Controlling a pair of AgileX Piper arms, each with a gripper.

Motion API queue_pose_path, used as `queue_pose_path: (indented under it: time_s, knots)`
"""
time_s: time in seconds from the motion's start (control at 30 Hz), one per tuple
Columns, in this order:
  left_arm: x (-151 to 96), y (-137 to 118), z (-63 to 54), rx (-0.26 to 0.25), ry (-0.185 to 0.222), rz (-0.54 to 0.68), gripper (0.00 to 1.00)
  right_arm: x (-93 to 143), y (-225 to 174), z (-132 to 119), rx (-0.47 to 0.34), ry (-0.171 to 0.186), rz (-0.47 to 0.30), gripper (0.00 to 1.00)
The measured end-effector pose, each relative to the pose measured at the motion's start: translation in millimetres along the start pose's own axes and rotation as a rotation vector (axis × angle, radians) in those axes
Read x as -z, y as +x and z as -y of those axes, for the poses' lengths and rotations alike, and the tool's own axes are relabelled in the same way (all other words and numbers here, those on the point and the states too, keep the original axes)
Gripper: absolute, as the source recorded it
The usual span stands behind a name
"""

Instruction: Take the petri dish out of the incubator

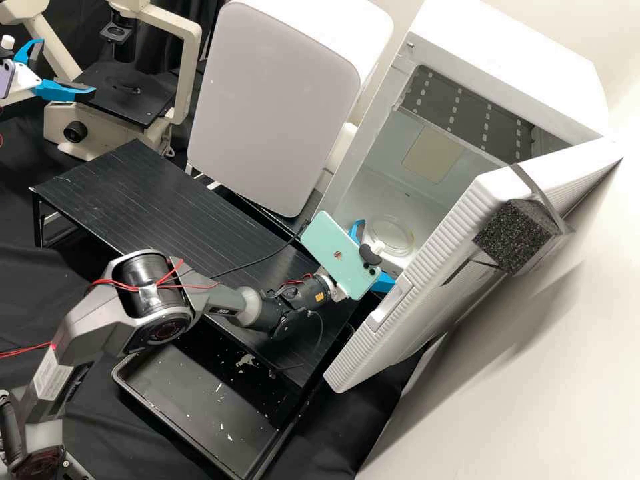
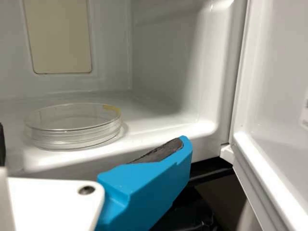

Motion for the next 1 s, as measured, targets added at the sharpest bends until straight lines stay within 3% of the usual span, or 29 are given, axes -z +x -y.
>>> queue_pose_path:
  time_s: [0.27, 0.47, 0.57, 0.87, 0.9, 1.0]
  knots:
    - [0, 0, 0.0, 0.000, 0.000, 0.000, 1.00, 5, 14, -2, 0.021, -0.034, -0.019, 1.00]
    - [0, 0, 0.0, 0.000, 0.000, 0.000, 1.00, 2, 27, 1, 0.050, -0.007, -0.020, 1.00]
    - [0, 0, 0.0, 0.000, 0.000, 0.000, 1.00, 2, 33, 1, 0.080, -0.021, -0.016, 1.00]
    - [0, 0, 0.0, 0.000, 0.000, 0.000, 1.00, 3, 40, 4, 0.118, -0.022, -0.040, 1.00]
    - [0, 0, 0.0, 0.000, 0.000, 0.000, 1.00, 3, 40, 5, 0.120, -0.024, -0.039, 0.00]
    - [0, 0, 0.0, 0.000, 0.000, 0.000, 1.00, 3, 41, 5, 0.128, -0.033, -0.046, 0.00]
